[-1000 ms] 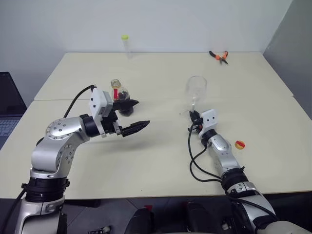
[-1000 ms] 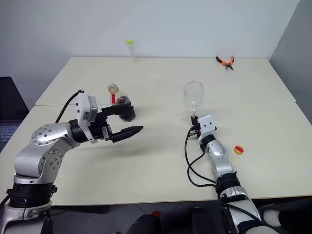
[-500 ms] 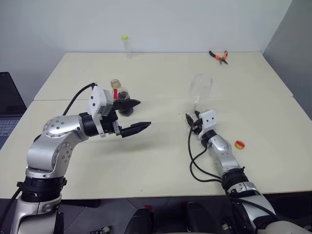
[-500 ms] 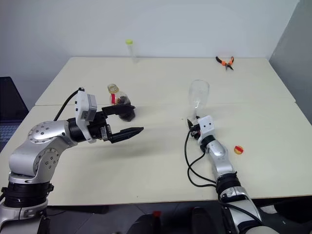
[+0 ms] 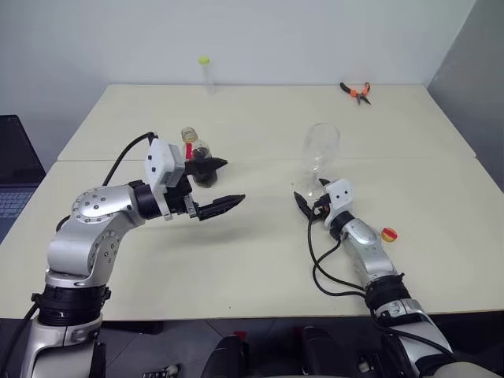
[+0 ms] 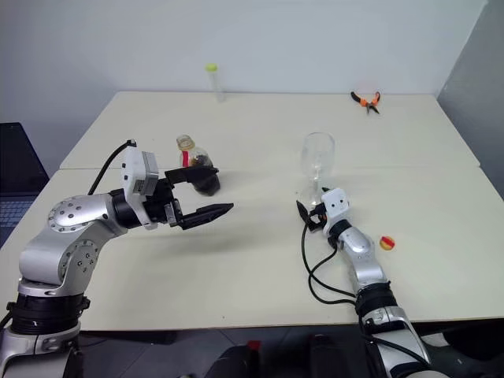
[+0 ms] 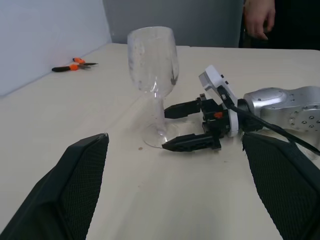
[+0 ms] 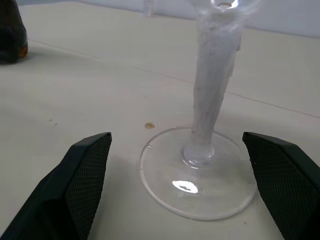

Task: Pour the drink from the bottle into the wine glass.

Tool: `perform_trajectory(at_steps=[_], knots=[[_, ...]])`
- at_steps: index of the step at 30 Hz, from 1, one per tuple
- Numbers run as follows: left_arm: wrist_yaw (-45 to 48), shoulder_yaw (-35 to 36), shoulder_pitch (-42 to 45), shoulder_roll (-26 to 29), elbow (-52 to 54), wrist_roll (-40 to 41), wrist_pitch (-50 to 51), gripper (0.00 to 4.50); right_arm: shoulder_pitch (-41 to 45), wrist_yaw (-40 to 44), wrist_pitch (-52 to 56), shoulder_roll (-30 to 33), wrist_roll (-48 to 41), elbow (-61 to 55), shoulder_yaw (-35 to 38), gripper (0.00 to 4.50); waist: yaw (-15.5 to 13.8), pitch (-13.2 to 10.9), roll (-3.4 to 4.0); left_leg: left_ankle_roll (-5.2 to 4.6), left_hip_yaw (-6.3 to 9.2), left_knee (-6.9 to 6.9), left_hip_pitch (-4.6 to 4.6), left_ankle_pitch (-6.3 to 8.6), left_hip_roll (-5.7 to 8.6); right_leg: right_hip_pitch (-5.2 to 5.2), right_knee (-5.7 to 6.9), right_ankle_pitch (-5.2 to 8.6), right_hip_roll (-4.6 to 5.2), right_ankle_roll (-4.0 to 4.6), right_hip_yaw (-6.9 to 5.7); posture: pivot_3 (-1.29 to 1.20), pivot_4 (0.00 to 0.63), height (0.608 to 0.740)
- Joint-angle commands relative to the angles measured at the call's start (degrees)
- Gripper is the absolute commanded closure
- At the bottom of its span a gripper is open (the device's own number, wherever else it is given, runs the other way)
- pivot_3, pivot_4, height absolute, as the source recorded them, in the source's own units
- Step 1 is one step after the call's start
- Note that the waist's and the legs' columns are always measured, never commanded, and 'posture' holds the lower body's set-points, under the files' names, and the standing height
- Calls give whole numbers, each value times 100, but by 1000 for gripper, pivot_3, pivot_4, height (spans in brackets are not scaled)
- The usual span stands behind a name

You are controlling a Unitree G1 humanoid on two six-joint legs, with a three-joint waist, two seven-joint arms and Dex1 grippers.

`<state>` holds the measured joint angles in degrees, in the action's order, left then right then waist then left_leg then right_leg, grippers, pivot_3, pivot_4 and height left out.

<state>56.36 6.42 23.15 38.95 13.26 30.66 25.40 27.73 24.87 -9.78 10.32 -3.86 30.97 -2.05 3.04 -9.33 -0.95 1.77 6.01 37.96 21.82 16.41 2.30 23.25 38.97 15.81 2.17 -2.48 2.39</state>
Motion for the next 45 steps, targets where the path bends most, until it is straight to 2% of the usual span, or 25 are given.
perform_trajectory(at_steps=[1,5,11,18,22,26,30,36,45], knots=[[-140,68,-108,-33,306,-13,-158,0,-485,394,910,329,-336,-1087,74,20,-15,0,0,-1,0,0,1,1,0,0,0,0,0,0,0,0,150,740],[-231,123,-231,-32,427,-20,-218,0,-1096,828,2133,749,-795,-2727,5,20,-60,0,0,-15,0,0,5,9,0,0,-5,0,6,0,1,0,150,740],[-541,364,-568,-1,730,28,-154,0,-1639,1201,2964,1378,-1097,-4614,-30,20,-70,-2,4,-22,3,-2,-2,13,-10,1,1,0,5,0,2,0,150,740],[-1047,526,-1081,-105,893,-148,-282,0,-1816,1428,3965,1874,-1992,-6131,217,20,-127,-3,3,-22,7,0,1,13,-7,-4,-6,1,9,-1,-4,0,150,740],[-1738,796,-1450,-488,753,-383,-538,0,-1953,1548,4569,2244,-2650,-6895,371,20,-137,-2,1,-22,9,1,4,13,-5,-6,-10,1,17,-1,-5,0,150,740],[-2275,962,-1734,-844,662,-745,-923,0,-1895,1453,4919,2435,-3039,-7256,464,20,-138,-1,-1,-22,12,0,3,13,-9,-6,-10,1,16,-1,-6,0,150,740],[-3025,819,-1972,-1292,398,-1429,-1406,0,-1340,1063,5219,2317,-3536,-7377,723,20,-136,-1,-1,-22,6,1,1,13,-5,-8,-10,1,17,-1,-4,0,150,740],[-3608,731,-1299,-1548,-658,-1905,-1654,0,-1025,959,5508,2400,-3935,-7447,681,20,-216,1,-12,-22,17,2,8,13,-1,-9,-11,1,13,-1,-19,0,150,740],[-3358,363,-68,-1548,-2589,-2147,-2148,0,-943,945,5562,2505,-3991,-7560,455,20,-249,1,-13,-22,13,5,7,13,2,-7,-8,0,9,-1,-19,0,150,740]])
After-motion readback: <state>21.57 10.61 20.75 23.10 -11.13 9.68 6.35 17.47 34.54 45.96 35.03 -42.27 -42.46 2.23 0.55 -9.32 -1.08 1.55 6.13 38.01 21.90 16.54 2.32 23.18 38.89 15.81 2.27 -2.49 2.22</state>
